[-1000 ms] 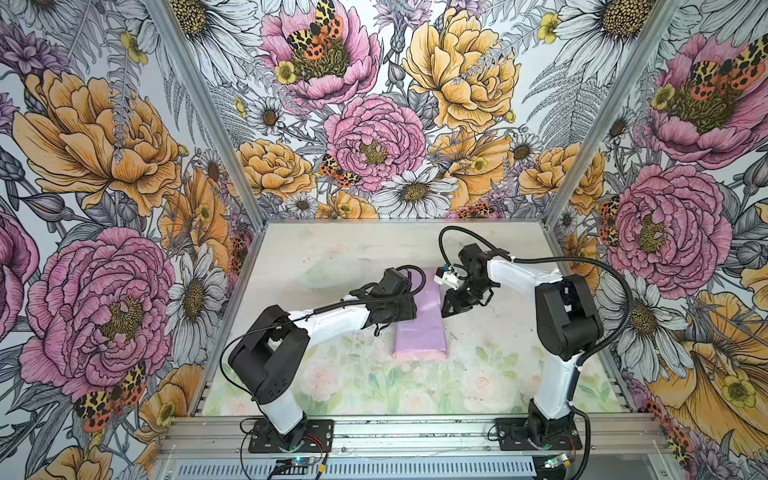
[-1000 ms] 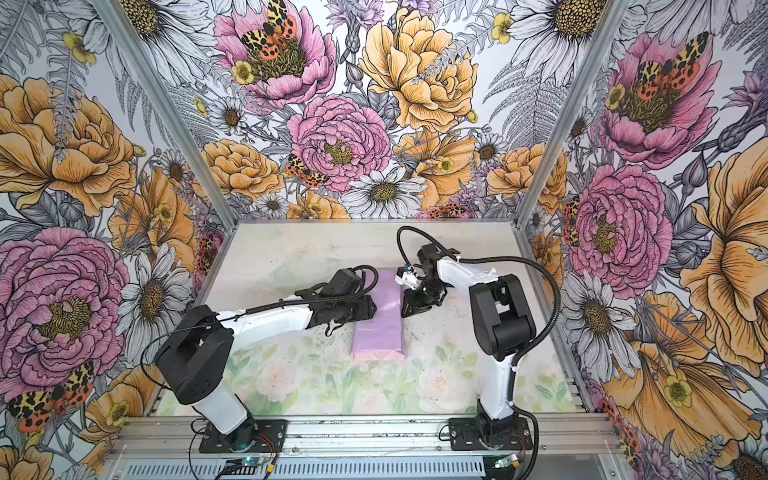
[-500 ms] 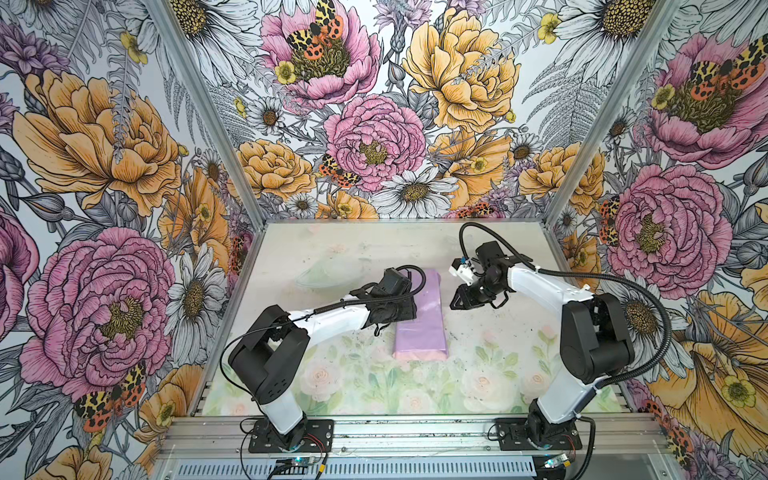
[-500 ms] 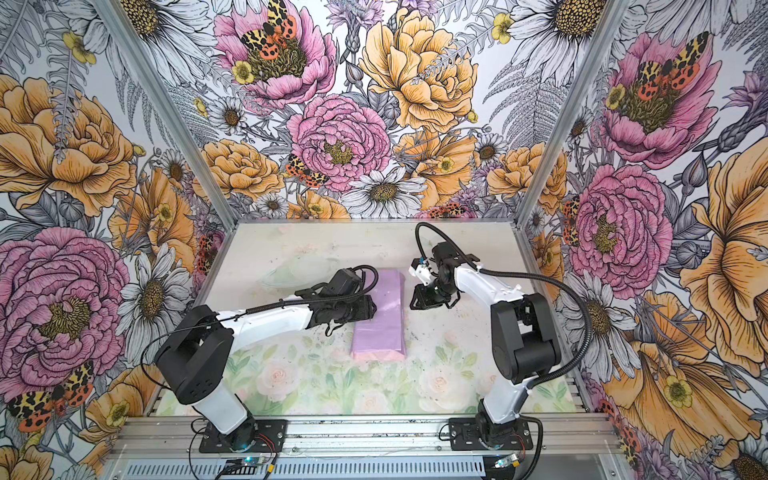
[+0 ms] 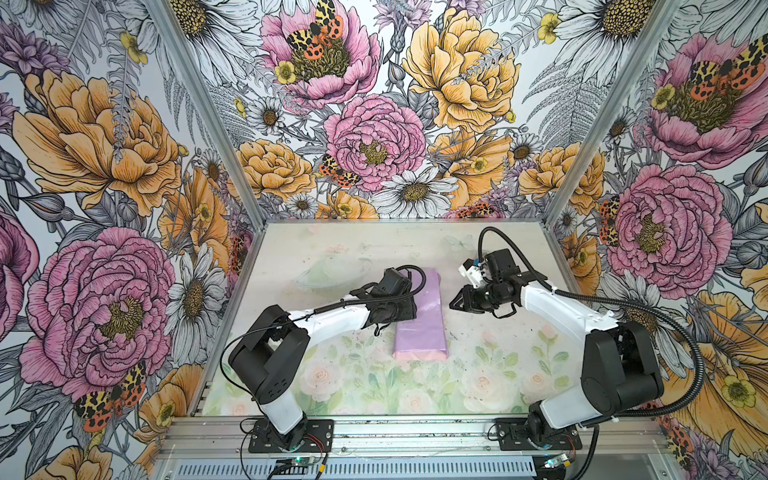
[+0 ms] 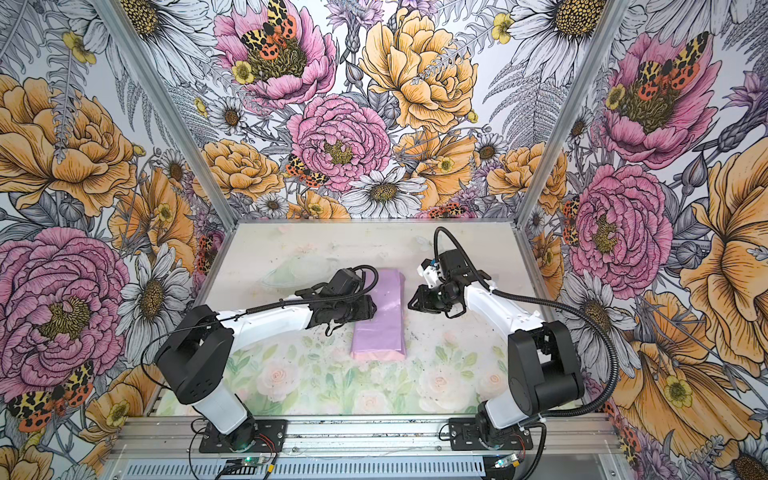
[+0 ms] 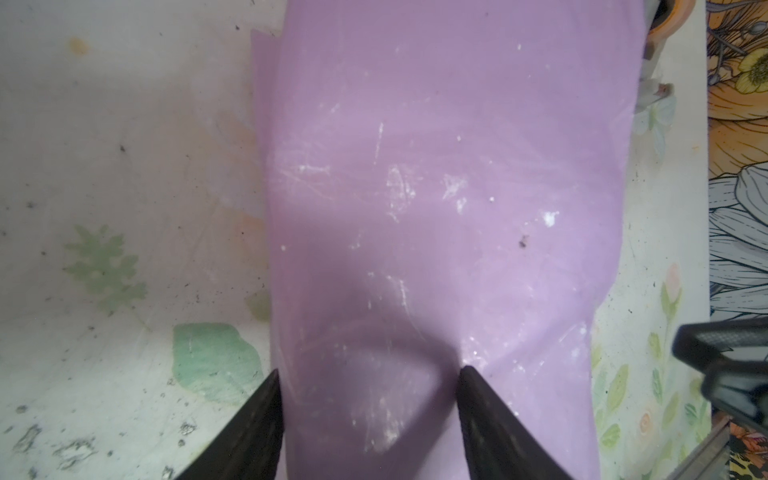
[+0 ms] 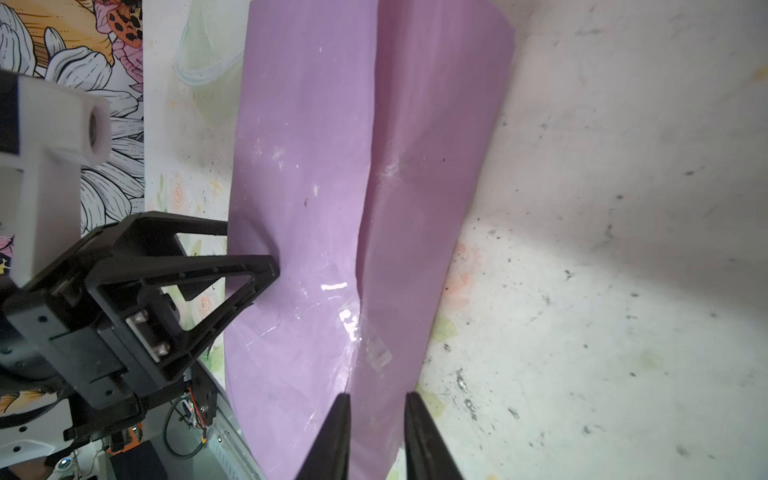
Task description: Wrap the gift box in paper
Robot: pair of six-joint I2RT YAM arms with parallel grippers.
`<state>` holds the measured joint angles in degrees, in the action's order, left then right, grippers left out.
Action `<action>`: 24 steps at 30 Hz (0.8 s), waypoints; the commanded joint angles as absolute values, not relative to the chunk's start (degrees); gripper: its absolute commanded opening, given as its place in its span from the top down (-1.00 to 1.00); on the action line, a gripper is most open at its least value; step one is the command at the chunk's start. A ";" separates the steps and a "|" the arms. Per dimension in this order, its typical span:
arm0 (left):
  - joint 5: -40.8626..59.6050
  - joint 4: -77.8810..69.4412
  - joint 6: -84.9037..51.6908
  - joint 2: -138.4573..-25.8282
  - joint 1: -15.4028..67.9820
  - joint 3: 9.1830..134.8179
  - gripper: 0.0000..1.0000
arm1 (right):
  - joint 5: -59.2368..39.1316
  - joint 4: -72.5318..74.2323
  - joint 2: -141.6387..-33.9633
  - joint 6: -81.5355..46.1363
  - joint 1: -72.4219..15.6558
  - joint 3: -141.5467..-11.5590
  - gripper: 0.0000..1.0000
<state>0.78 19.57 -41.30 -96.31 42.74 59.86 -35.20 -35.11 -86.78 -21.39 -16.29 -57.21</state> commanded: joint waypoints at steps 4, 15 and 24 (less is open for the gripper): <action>-1.26 21.95 -39.73 -98.25 43.10 60.76 -0.30 | -32.83 -29.36 -86.86 -32.33 -19.84 -55.64 0.56; -1.17 21.91 -39.46 -98.35 43.04 61.08 -0.30 | -30.29 -28.92 -88.44 -34.42 -20.56 -56.88 0.57; -1.08 21.97 -39.30 -98.45 43.07 61.25 -0.30 | -30.75 -27.04 -89.95 -35.71 -20.70 -56.96 0.62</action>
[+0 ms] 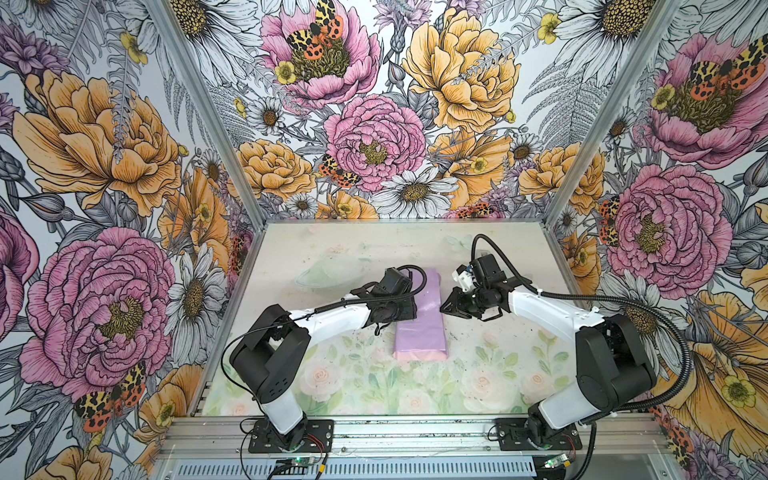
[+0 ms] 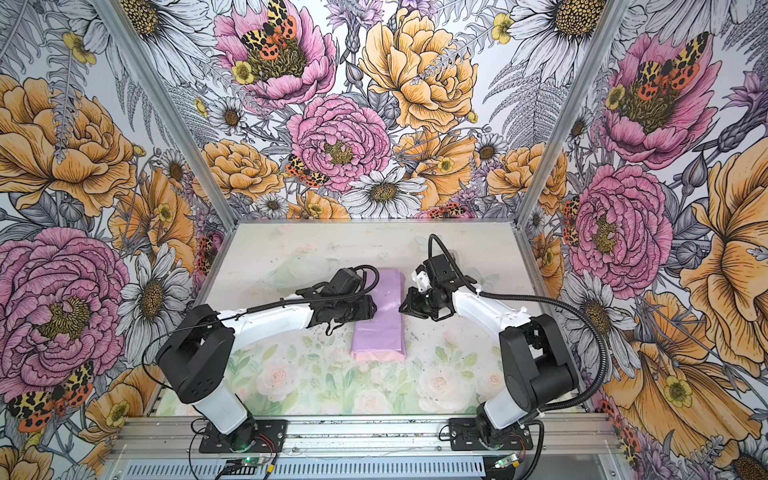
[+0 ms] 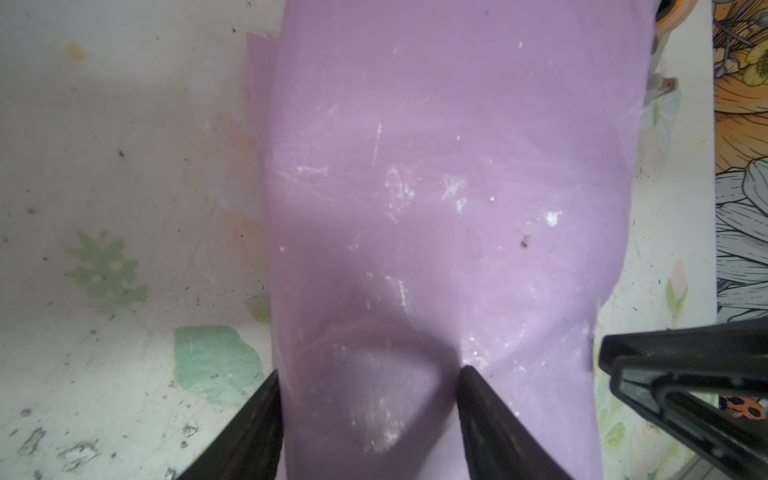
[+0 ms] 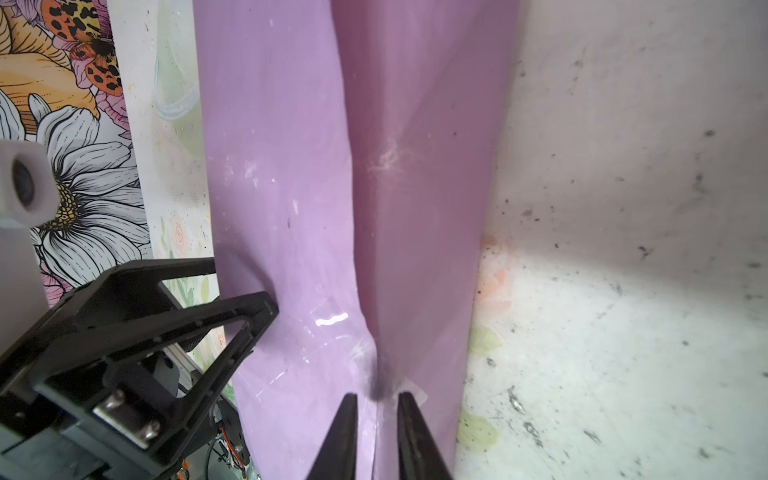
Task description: Wrap the gift box in paper
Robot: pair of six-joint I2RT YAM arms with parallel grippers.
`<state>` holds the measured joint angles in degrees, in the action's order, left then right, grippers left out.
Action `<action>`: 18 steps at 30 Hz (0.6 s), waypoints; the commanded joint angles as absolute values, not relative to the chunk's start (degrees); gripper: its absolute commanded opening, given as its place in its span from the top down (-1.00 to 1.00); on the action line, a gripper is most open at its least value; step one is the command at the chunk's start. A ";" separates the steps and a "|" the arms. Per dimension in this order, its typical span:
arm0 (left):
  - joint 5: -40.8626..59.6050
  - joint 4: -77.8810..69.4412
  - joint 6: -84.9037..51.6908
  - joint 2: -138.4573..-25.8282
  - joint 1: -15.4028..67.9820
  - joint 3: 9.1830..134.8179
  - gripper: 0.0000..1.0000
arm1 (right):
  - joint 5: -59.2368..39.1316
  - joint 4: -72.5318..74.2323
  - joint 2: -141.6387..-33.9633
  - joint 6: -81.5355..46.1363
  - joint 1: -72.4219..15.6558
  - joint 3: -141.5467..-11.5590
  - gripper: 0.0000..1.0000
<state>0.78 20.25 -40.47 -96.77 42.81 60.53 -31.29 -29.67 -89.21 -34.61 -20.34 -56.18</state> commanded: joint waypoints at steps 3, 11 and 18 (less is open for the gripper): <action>-1.08 21.96 -39.23 -98.45 43.02 61.23 -0.30 | -30.94 -26.15 -90.44 -36.19 -20.66 -57.04 0.63; -1.05 21.96 -39.29 -98.44 43.07 61.07 -0.30 | -31.61 -23.77 -91.69 -37.59 -20.66 -56.52 0.63; -1.09 21.95 -39.28 -98.46 43.11 60.92 -0.30 | -32.51 -21.82 -93.63 -38.32 -20.66 -55.28 0.68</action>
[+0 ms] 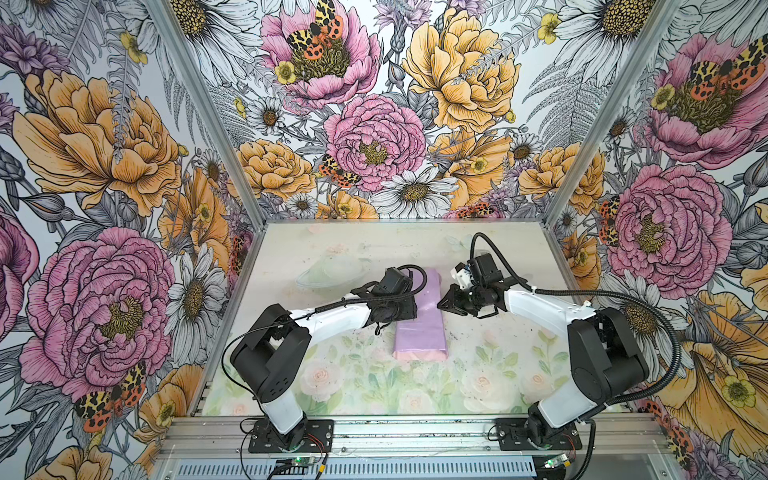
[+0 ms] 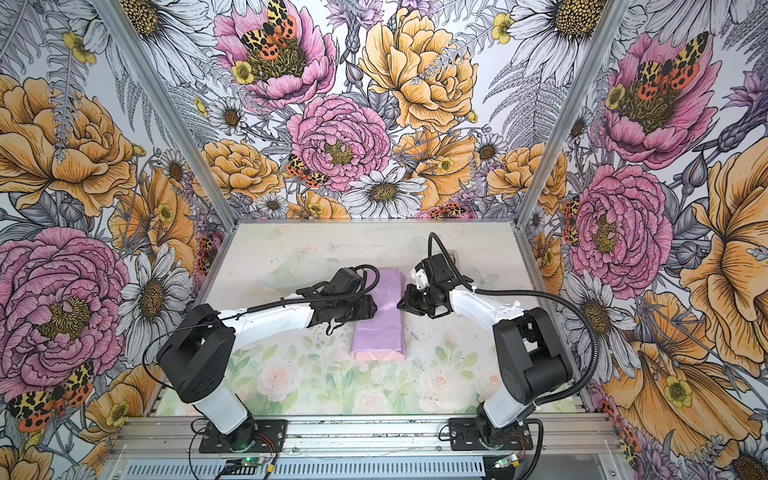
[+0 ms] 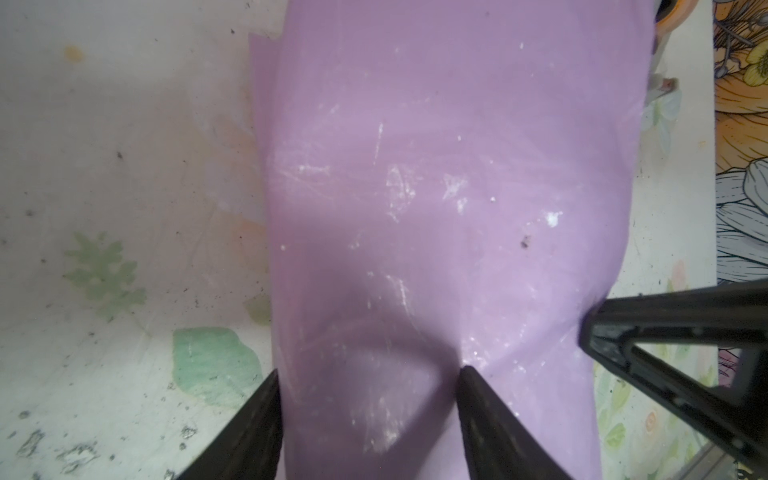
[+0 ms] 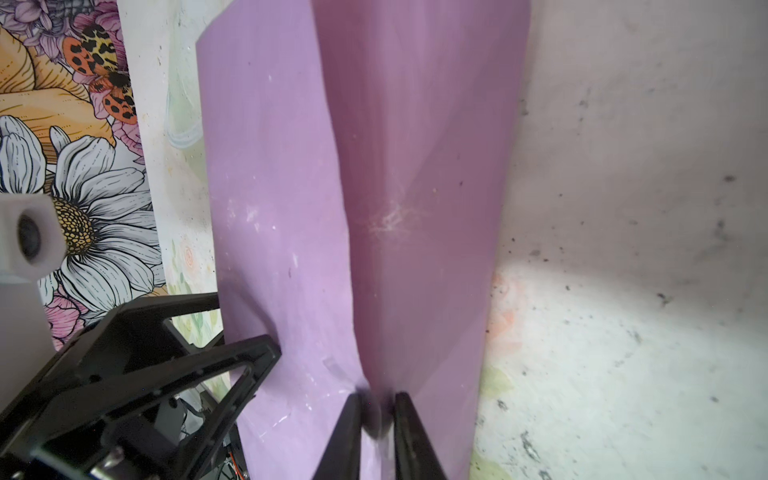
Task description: Wrap the gift box in paper
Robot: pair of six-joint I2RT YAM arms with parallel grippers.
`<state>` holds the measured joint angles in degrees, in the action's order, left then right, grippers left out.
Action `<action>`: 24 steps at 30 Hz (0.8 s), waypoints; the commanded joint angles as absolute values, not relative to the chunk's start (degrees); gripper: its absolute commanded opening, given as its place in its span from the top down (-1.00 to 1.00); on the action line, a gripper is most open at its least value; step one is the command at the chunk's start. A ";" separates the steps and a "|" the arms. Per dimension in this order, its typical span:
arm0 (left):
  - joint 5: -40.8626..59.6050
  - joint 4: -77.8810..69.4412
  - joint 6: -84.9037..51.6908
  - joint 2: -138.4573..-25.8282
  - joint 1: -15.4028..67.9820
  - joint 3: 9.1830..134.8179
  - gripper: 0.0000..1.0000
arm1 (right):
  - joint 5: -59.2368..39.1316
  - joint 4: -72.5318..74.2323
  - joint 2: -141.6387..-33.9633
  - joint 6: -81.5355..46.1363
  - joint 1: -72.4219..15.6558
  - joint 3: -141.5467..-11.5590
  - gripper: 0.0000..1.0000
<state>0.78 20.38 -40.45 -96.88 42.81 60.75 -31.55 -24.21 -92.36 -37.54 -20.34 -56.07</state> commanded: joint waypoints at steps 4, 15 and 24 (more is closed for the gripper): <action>-1.05 21.96 -39.29 -98.53 43.09 60.88 -0.30 | -32.93 -21.84 -94.25 -38.47 -20.65 -54.47 0.67; -1.04 21.97 -39.32 -98.62 43.08 60.78 -0.30 | -32.81 -20.50 -93.85 -39.91 -20.61 -53.96 0.59; -0.98 21.94 -39.27 -98.54 43.17 60.80 -0.30 | -32.72 -17.24 -93.77 -42.38 -20.61 -53.52 0.46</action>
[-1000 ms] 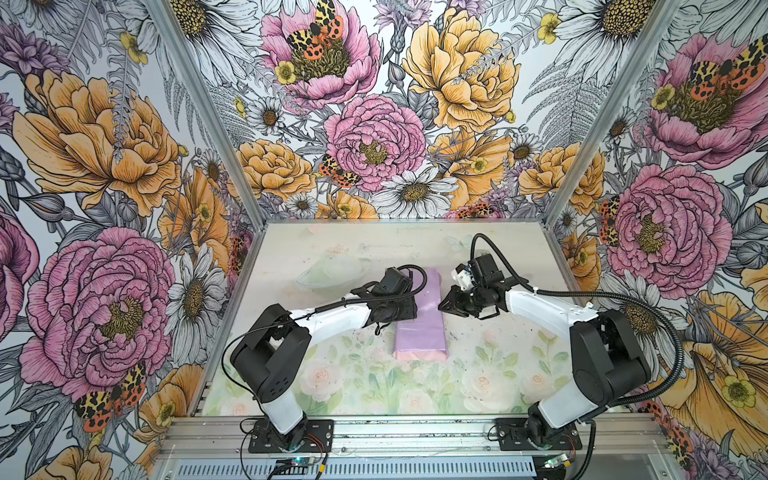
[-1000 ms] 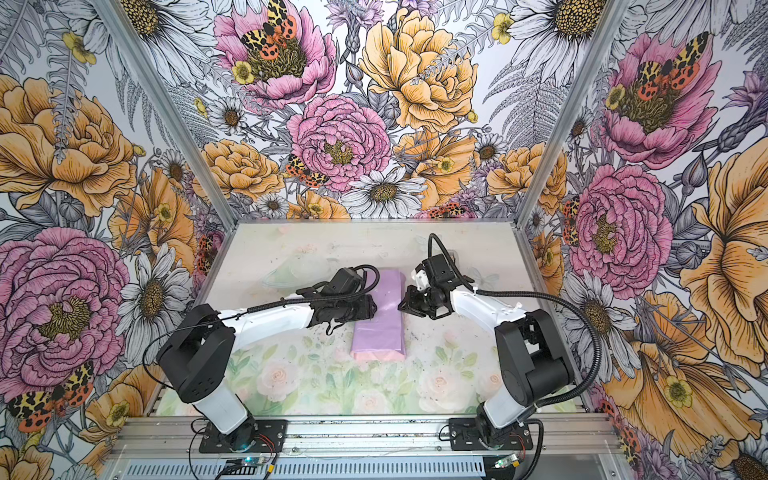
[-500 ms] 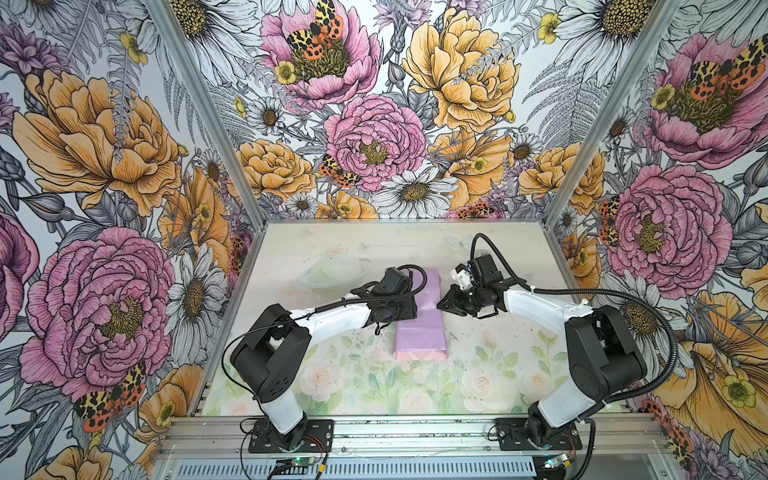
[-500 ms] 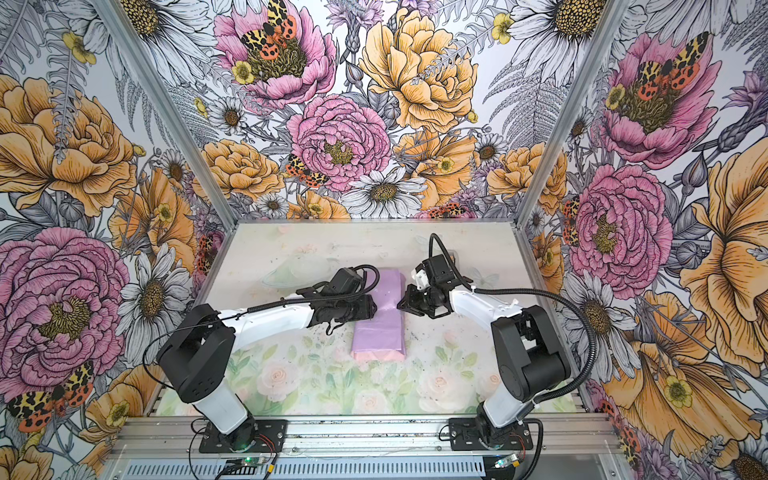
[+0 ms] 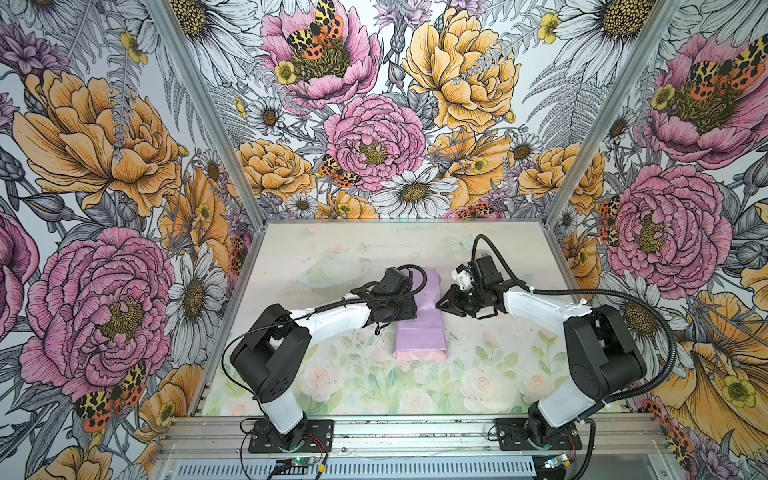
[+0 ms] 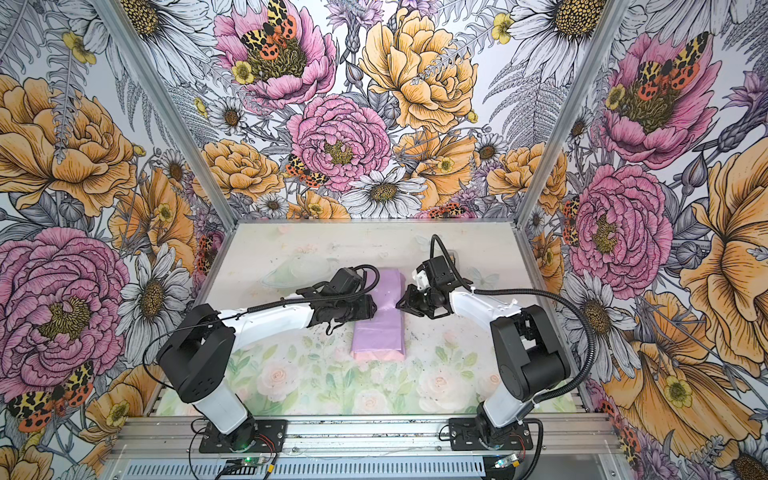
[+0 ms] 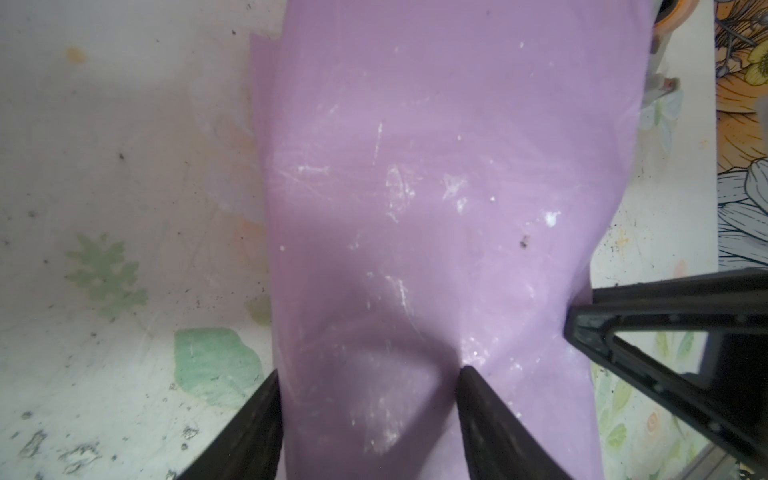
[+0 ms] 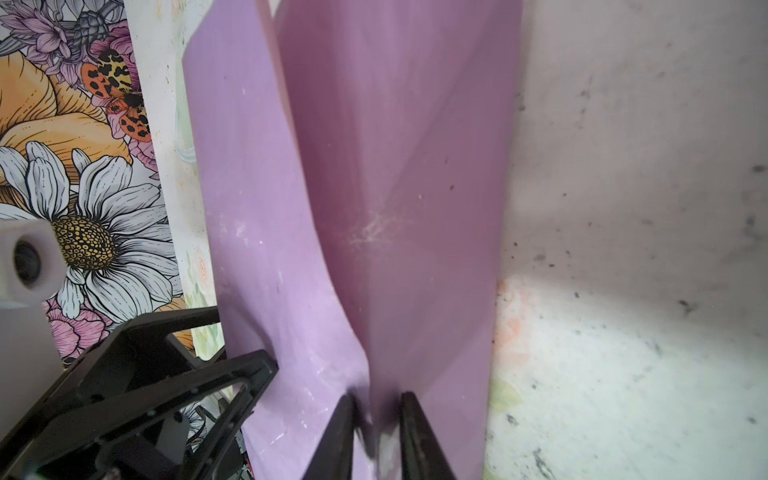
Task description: Wrap the gift box in paper
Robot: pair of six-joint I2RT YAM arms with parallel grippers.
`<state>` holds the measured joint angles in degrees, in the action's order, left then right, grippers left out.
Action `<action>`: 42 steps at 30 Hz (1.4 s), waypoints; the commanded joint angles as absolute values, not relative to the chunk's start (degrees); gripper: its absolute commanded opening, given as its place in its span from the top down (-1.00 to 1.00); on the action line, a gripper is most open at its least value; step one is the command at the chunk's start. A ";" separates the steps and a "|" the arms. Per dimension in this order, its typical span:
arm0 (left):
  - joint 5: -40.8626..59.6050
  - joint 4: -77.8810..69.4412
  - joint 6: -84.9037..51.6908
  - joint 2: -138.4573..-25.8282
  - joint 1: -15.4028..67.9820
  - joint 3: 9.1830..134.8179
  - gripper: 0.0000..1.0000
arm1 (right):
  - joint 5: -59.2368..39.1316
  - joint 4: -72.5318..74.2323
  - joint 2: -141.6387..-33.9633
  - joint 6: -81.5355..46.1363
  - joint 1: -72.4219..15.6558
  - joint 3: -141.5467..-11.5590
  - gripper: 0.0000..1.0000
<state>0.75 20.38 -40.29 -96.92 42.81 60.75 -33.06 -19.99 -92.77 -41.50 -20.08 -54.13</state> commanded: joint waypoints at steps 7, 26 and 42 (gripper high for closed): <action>-1.05 21.91 -39.20 -98.37 43.23 60.73 -0.29 | -32.38 -17.75 -86.63 -42.93 -19.01 -52.62 0.36; -1.08 21.97 -39.22 -98.46 43.24 60.99 -0.29 | -30.33 -19.52 -88.14 -40.21 -21.01 -54.71 0.82; -0.88 21.95 -39.11 -98.59 43.16 61.32 -0.28 | -27.00 -19.42 -93.49 -38.85 -21.21 -55.99 0.87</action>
